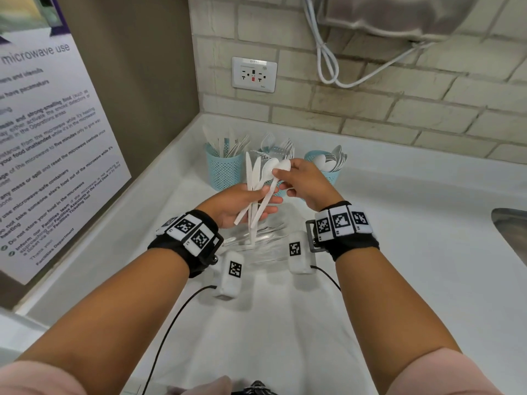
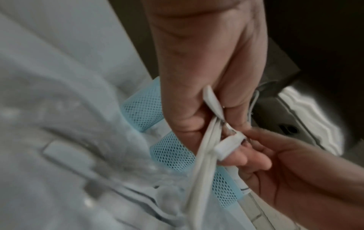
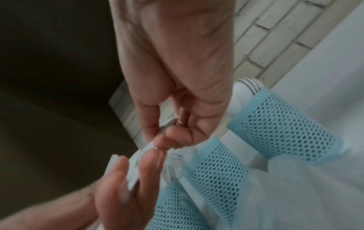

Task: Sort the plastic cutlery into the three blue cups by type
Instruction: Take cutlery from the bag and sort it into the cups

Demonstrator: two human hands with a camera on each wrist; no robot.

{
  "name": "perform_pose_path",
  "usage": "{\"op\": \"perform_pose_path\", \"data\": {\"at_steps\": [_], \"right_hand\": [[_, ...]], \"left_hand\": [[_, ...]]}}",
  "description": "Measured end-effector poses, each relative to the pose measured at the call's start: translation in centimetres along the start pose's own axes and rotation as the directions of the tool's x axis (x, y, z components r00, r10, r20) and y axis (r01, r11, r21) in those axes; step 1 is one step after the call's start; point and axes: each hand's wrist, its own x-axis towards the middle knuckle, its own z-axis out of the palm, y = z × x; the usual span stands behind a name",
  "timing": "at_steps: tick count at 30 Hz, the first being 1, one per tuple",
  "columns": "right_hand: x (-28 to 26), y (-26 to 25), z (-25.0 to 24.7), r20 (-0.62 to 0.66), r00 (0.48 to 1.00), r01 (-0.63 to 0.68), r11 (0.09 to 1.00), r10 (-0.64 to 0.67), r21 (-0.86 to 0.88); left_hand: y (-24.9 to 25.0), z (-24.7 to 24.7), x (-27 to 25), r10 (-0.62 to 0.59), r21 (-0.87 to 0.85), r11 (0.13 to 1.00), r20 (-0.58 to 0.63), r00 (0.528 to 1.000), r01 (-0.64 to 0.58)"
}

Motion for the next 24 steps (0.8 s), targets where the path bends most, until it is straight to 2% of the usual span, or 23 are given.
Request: {"op": "perform_pose_path", "data": {"at_steps": [3,6,13,17,21,24], "right_hand": [[0.0,0.3,-0.1,-0.006,0.999,-0.04,0.991,0.041,0.127],[0.0,0.7,-0.2,0.006,0.998,-0.066,0.983,0.066,0.169],[0.3,1.0,0.6,-0.105,0.991,-0.058,0.973,0.083,0.223],[0.5,0.9,0.5,-0.076,0.992,-0.067,0.931,0.101,0.36],[0.5,1.1,0.2,0.031,0.999,-0.038,0.904,0.027,0.426],[0.4,1.3,0.2,-0.011,0.999,0.042,0.919,-0.041,0.392]], "left_hand": [[-0.3,-0.3,-0.3,-0.003,-0.091,0.996,0.034,0.999,0.006],[-0.4,-0.5,-0.5,-0.028,-0.167,0.985,0.067,0.997,0.039],[-1.0,0.1,-0.1,-0.038,-0.2,0.979,0.029,0.999,0.043],[-1.4,-0.2,0.4,-0.06,-0.26,0.963,0.06,0.996,0.074],[-1.5,-0.4,0.4,-0.076,-0.26,0.961,0.083,0.994,0.095],[-1.3,0.0,0.4,-0.066,-0.195,0.978,0.045,0.997,0.074]]}}
